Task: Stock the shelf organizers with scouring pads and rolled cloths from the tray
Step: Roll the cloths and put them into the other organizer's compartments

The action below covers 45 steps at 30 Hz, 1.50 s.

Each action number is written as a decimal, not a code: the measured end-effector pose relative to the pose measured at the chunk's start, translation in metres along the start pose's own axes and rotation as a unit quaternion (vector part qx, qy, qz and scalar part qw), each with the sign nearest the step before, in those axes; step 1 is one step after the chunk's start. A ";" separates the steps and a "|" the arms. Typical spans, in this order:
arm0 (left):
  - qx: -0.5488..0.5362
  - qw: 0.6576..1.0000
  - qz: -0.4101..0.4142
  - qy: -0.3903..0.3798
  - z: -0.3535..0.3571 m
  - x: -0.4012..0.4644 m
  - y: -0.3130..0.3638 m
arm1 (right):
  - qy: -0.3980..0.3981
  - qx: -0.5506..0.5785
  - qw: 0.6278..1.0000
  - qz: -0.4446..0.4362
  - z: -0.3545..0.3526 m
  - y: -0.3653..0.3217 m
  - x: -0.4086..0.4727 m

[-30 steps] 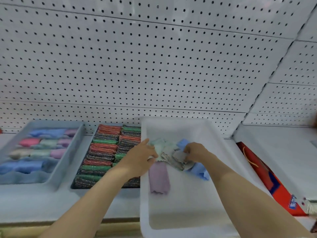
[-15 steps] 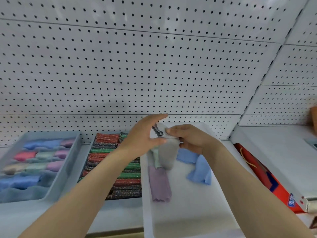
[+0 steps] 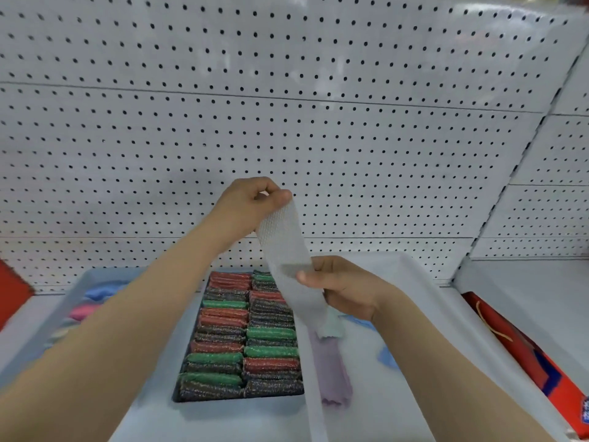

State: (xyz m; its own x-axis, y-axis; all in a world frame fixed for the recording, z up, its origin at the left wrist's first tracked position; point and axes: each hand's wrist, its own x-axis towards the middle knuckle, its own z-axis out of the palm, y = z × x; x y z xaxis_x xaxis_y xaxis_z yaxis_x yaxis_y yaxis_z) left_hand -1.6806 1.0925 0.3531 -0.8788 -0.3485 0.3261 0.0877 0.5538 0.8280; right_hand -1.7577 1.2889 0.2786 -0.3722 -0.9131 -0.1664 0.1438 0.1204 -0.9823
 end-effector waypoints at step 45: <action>-0.224 0.965 -0.107 0.088 -0.015 -0.058 -0.028 | 0.125 -0.027 0.989 -0.076 0.061 -0.085 0.027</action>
State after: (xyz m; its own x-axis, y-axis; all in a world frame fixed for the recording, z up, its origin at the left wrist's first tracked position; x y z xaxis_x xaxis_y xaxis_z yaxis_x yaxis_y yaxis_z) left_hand -1.6255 1.0860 0.3181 -0.8099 -0.5625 0.1661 0.1420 0.0866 0.9861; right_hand -1.7241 1.2301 0.3623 -0.6014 -0.7985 -0.0250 0.0217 0.0150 -0.9997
